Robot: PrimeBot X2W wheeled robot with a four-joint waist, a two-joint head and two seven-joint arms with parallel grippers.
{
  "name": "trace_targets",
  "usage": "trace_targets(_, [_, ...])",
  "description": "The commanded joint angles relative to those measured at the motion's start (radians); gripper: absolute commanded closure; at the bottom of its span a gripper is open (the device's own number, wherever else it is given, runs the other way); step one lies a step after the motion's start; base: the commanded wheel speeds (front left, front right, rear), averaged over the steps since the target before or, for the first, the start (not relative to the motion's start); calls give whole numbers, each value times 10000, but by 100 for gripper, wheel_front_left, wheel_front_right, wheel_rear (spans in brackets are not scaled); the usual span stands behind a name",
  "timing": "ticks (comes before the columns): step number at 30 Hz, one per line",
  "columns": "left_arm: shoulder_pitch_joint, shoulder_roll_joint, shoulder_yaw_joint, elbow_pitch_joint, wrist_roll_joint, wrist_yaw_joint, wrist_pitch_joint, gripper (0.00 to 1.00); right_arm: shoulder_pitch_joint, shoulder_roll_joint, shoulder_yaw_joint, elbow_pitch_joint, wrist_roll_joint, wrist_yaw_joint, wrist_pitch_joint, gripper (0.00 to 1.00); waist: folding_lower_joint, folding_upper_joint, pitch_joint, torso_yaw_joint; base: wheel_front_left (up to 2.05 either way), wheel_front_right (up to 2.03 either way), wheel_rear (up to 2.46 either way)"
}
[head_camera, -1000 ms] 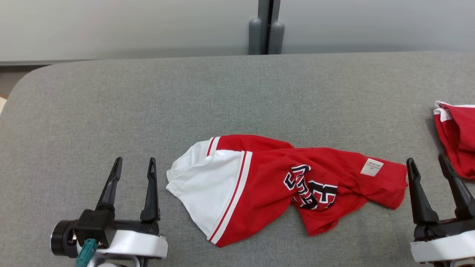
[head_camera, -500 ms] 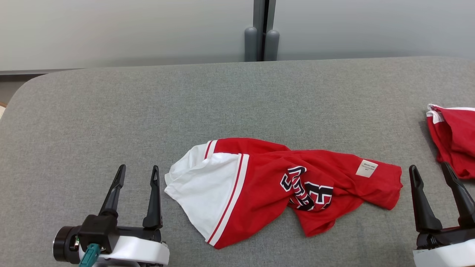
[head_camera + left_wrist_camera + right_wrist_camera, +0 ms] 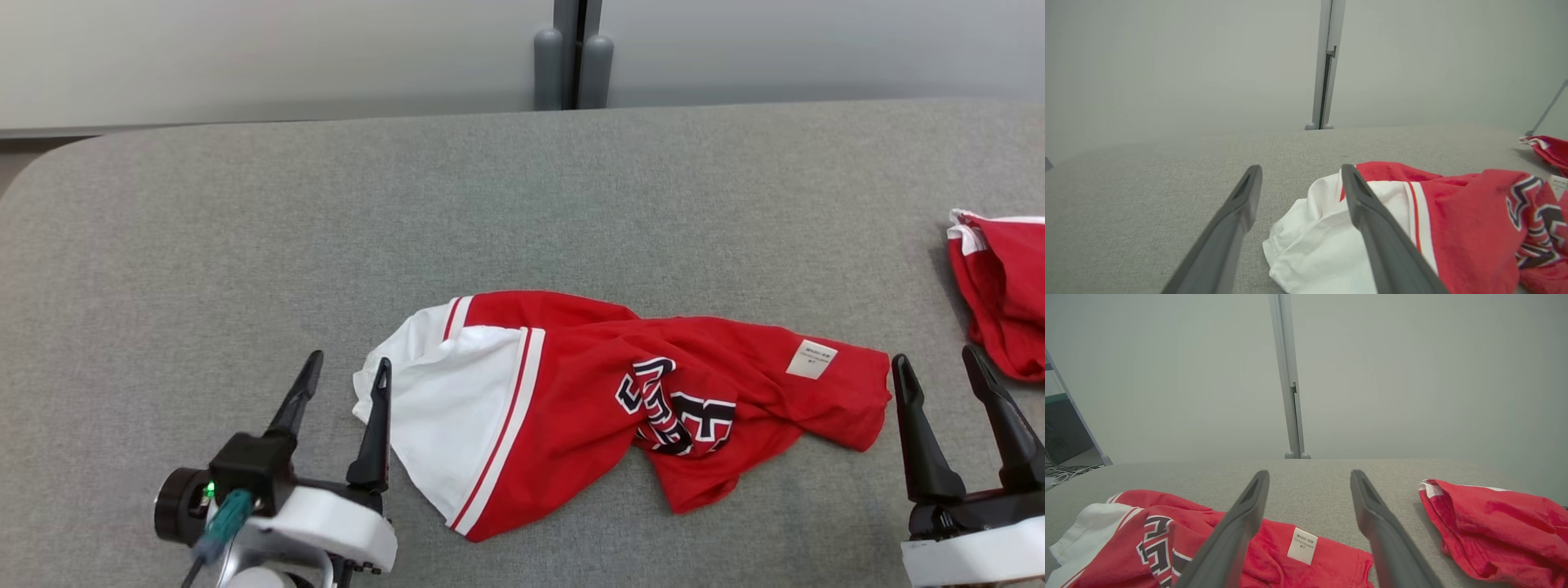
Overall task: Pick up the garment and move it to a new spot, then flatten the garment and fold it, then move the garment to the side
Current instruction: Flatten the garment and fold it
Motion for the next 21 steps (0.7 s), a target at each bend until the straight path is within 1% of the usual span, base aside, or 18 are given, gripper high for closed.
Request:
trace_targets(1, [-194, 31, -24, 234, -140, -127, 232, 0, -127, -47, -18, -47, 36, -9, 34, 0, 0, -1, 168, -81, 0, 0, 0])
trace_targets(4, [-476, 30, -87, 1007, -498, -402, 877, 0, -218, -46, 65, -4, 79, -9, 26, 0, 0, -1, 374, -236, 0, 0, 0])
trace_targets(6, [-603, 33, -72, 1504, -683, -520, 1109, 0, -263, -28, 78, 51, 96, -9, -8, 0, 0, -1, 473, -333, 0, 0, 0])
trace_targets(13, [-965, -14, 65, 2735, -1056, -714, 1124, 0, -312, 65, 53, 254, 188, -9, -188, 0, 0, -1, 681, -471, 0, 0, 0])
trace_targets(14, [-1010, -15, 57, 2818, -1065, -744, 1082, 19, -320, 66, 55, 271, 194, -9, -195, 0, 0, -1, 689, -476, 0, 0, 0])
trace_targets(16, [-1044, -16, 19, 2921, -1063, -776, 1011, 100, -309, 61, 34, 305, 203, -9, -207, 0, 0, -1, 702, -465, 0, 0, 0])
trace_targets(21, [-964, -27, -86, 2881, -1093, -799, 998, 100, -266, 83, -85, 454, 281, -9, -205, 0, 0, -1, 672, -379, 0, 0, 0])
